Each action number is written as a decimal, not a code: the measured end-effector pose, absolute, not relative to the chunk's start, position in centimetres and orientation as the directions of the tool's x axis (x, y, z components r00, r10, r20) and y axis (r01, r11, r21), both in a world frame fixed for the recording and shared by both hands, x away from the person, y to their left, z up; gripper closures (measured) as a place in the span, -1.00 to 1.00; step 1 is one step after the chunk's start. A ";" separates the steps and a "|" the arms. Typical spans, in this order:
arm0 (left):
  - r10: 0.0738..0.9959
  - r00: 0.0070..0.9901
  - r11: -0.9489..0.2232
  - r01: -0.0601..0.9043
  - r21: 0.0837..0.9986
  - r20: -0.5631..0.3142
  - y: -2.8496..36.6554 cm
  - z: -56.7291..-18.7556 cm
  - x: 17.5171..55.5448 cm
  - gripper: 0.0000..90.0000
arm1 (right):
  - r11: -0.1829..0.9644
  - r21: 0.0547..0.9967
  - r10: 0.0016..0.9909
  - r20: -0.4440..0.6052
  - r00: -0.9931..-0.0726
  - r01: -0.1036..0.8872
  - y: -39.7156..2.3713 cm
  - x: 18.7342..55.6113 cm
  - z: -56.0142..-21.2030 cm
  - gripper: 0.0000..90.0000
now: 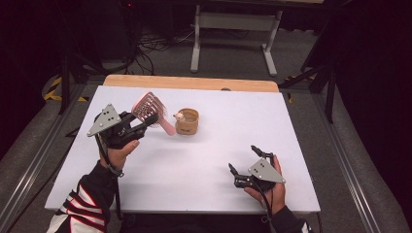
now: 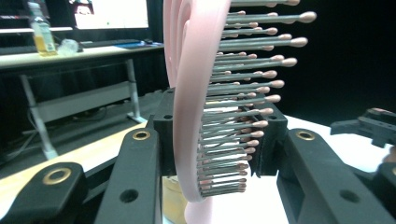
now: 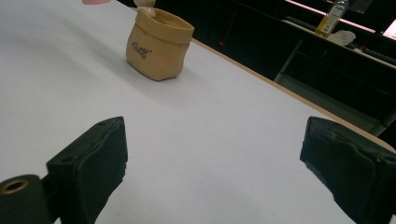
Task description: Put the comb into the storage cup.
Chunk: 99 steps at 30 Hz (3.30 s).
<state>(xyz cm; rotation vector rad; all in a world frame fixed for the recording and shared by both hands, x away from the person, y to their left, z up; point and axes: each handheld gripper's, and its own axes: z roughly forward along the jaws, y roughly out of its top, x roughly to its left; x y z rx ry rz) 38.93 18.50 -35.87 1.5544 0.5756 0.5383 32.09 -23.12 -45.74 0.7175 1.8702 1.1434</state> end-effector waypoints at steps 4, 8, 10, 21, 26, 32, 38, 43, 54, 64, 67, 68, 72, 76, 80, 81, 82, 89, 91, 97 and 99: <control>0.663 0.749 -0.034 0.029 0.999 0.001 18.9 -35.3 39.1 0.40 | 0.428 0.902 0.789 -0.343 -0.510 0.055 -23.1 32.1 -45.7 -0.82; 0.667 0.745 -0.009 0.025 1.000 -0.013 19.3 -34.8 39.2 0.40 | 0.421 0.906 0.792 -0.337 -0.509 0.055 -23.2 32.0 -45.7 -0.82; 0.667 0.745 -0.009 0.025 1.000 -0.013 19.3 -34.6 39.3 0.40 | 0.411 0.910 0.795 -0.330 -0.509 0.053 -23.2 32.0 -45.7 -0.82; 0.667 0.745 -0.006 0.007 1.000 -0.001 18.6 -33.5 39.8 0.40 | 0.416 0.908 0.795 -0.335 -0.506 0.053 -23.1 32.0 -45.7 -0.82; 0.661 0.750 0.003 0.009 1.000 -0.009 18.0 -33.3 40.4 0.40 | 0.413 0.909 0.796 -0.334 -0.505 0.051 -23.1 32.0 -45.7 -0.82; 0.653 0.757 0.002 0.012 1.000 -0.010 17.3 -33.3 40.9 0.40 | 0.415 0.908 0.795 -0.335 -0.506 0.051 -23.1 32.0 -45.7 -0.82; 0.646 0.763 0.009 0.015 1.000 -0.017 16.6 -33.3 41.5 0.40 | 0.421 0.906 0.790 -0.337 -0.511 0.053 -23.0 32.0 -45.8 -0.82; 0.641 0.767 0.011 0.019 1.000 -0.021 15.7 -33.2 42.1 0.40 | 0.420 0.906 0.791 -0.337 -0.510 0.052 -23.0 32.0 -45.8 -0.82; 0.632 0.775 -0.023 0.044 0.999 -0.019 13.4 -33.5 43.6 0.40 | 0.419 0.907 0.792 -0.336 -0.511 0.053 -23.0 32.0 -45.8 -0.82; 0.631 0.775 -0.059 0.082 0.995 -0.027 11.9 -34.3 45.0 0.40 | 0.419 0.906 0.790 -0.334 -0.515 0.055 -23.0 32.0 -45.9 -0.82; 0.637 0.770 -0.068 0.094 0.993 -0.029 11.7 -34.6 45.3 0.40 | 0.420 0.906 0.788 -0.335 -0.516 0.054 -23.0 32.0 -45.9 -0.82; 0.636 0.771 -0.070 0.098 0.993 -0.031 11.6 -34.7 45.4 0.40 | 0.420 0.906 0.788 -0.335 -0.516 0.054 -23.0 32.0 -45.9 -0.82; 0.634 0.772 -0.061 0.115 0.991 -0.051 11.5 -35.1 45.7 0.40 | 0.422 0.905 0.788 -0.335 -0.518 0.057 -22.9 32.0 -45.9 -0.82; 0.637 0.769 -0.079 0.132 0.988 -0.052 11.1 -35.6 45.9 0.40 | 0.429 0.902 0.784 -0.339 -0.521 0.059 -22.8 32.0 -46.0 -0.82; 0.640 0.766 -0.074 0.140 0.987 -0.061 10.9 -35.8 46.1 0.40 | 0.432 0.900 0.781 -0.341 -0.524 0.059 -22.7 32.0 -46.0 -0.82; 0.639 0.767 -0.073 0.142 0.987 -0.063 10.9 -35.8 46.1 0.40 | 0.433 0.899 0.781 -0.341 -0.523 0.060 -22.7 32.0 -46.0 -0.82; 0.636 0.769 -0.072 0.141 0.987 -0.064 10.9 -35.9 46.2 0.40 | 0.433 0.899 0.781 -0.341 -0.523 0.060 -22.7 32.0 -46.0 -0.82; 0.659 0.750 -0.083 0.147 0.986 -0.056 11.4 -36.0 46.6 0.40 | 0.440 0.896 0.777 -0.344 -0.527 0.064 -22.7 32.0 -46.1 -0.82; 0.663 0.746 -0.088 0.151 0.985 -0.056 11.5 -36.1 46.7 0.40 | 0.446 0.892 0.774 -0.344 -0.531 0.072 -22.6 32.1 -46.1 -0.80; 0.636 0.768 -0.088 0.169 0.982 -0.075 11.4 -36.4 47.0 0.40 | 0.456 0.887 0.767 -0.351 -0.536 0.072 -22.4 32.1 -46.3 -0.80; 0.626 0.777 -0.097 0.164 0.982 -0.068 11.2 -36.5 46.9 0.40 | 0.459 0.885 0.765 -0.352 -0.539 0.074 -22.4 32.1 -46.3 -0.80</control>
